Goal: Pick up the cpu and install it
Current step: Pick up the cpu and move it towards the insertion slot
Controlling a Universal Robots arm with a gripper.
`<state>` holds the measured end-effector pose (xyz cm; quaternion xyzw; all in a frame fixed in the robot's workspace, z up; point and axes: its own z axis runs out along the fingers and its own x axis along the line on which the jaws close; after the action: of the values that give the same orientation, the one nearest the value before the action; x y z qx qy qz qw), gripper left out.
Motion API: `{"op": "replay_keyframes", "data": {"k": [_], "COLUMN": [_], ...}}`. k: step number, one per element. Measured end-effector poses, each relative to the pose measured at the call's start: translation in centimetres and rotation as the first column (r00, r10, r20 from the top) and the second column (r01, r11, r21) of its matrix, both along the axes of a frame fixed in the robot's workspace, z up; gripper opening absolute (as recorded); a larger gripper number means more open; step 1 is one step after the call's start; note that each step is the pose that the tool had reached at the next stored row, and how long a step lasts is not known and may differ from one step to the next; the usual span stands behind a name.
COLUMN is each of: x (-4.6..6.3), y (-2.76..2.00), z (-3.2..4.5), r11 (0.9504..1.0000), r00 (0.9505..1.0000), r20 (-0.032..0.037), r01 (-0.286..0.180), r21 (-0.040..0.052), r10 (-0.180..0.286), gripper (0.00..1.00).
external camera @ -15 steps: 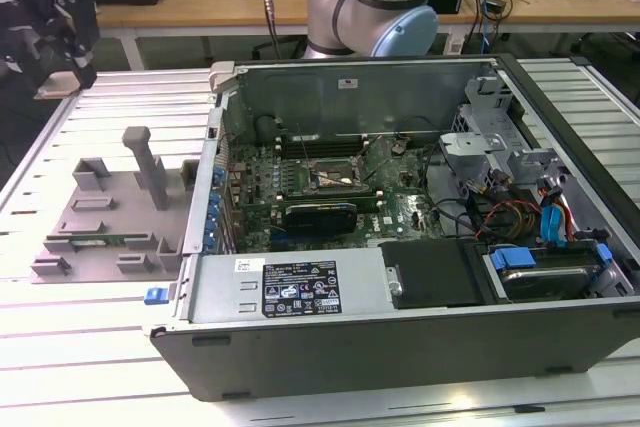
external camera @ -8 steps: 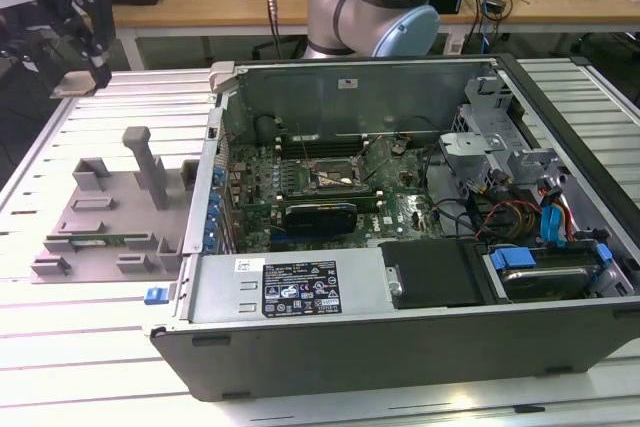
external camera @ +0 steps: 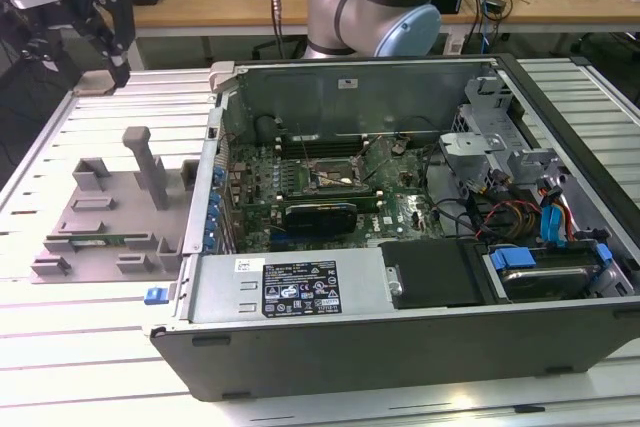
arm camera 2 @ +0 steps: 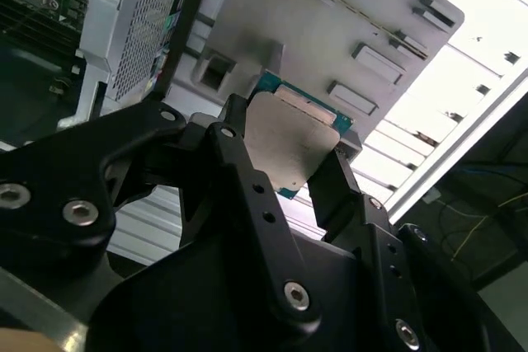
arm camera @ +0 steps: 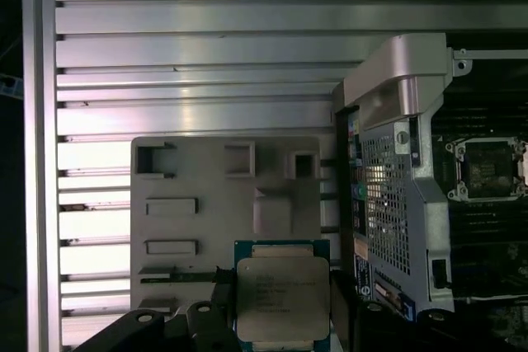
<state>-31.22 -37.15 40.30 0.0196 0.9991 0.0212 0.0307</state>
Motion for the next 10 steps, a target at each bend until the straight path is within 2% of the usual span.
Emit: {"op": "replay_keyframes", "data": {"k": [10], "x": [2.3], "y": [0.0], "z": [0.0], "r11": [1.0], "r00": [1.0], "r20": [-0.0001], "r01": [0.0], "r21": [0.0], "r10": [0.0], "gripper": [0.54]}}
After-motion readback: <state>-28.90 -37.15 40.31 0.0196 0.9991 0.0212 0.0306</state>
